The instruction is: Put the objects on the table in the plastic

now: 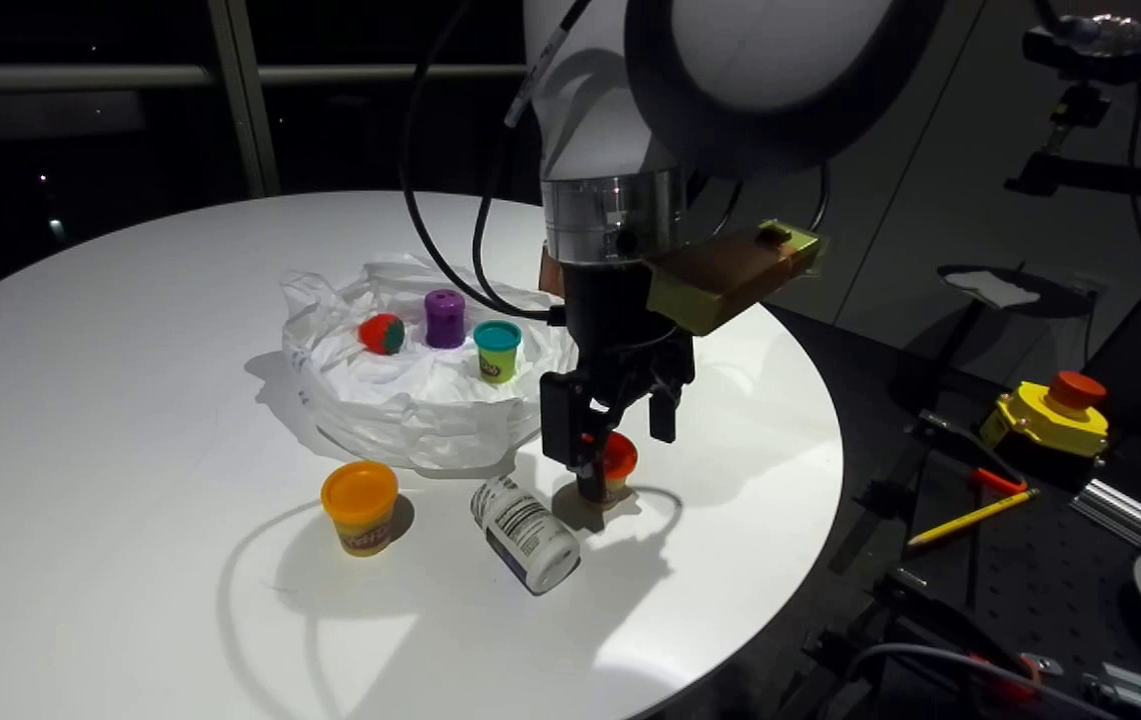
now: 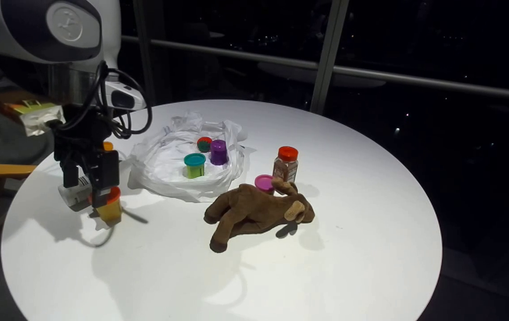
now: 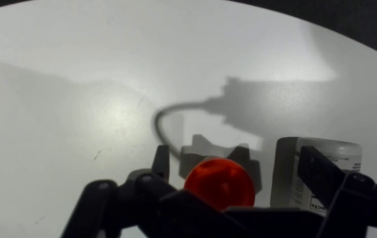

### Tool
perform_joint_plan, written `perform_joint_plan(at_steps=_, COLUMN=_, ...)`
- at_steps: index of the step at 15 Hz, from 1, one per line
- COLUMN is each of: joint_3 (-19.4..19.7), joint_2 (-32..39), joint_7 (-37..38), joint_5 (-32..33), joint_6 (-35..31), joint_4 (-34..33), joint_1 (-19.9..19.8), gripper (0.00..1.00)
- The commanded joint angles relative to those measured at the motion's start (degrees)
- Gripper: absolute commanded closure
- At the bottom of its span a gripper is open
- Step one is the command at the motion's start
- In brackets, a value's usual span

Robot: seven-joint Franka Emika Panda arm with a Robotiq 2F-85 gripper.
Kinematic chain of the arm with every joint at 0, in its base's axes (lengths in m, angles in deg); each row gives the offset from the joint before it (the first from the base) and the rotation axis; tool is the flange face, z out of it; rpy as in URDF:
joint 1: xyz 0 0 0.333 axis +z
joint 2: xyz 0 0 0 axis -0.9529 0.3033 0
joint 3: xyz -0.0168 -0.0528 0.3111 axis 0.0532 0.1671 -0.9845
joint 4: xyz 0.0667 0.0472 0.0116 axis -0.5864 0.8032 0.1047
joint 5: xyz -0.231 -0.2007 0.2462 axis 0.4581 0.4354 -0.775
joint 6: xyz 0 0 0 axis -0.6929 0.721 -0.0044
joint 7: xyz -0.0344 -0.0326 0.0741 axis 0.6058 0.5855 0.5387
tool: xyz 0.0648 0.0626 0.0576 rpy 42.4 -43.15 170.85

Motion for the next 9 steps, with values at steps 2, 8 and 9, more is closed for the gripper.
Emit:
perform_joint_plan(at_steps=2, joint_3=1.9, joint_2=0.6, joint_7=4.0, joint_5=4.9, joint_6=-4.9, joint_4=1.1, joint_1=2.3, gripper=0.00)
perform_joint_plan(at_steps=8, joint_3=3.7, joint_2=1.6, joint_7=7.2, joint_5=7.8, joint_6=-7.4, joint_4=1.1, joint_1=3.8, gripper=0.34)
perform_joint_plan(at_steps=9, joint_3=3.9, joint_2=1.6, joint_7=7.6, joint_5=8.0, joint_6=-7.7, joint_4=1.2, joint_1=3.9, gripper=0.41)
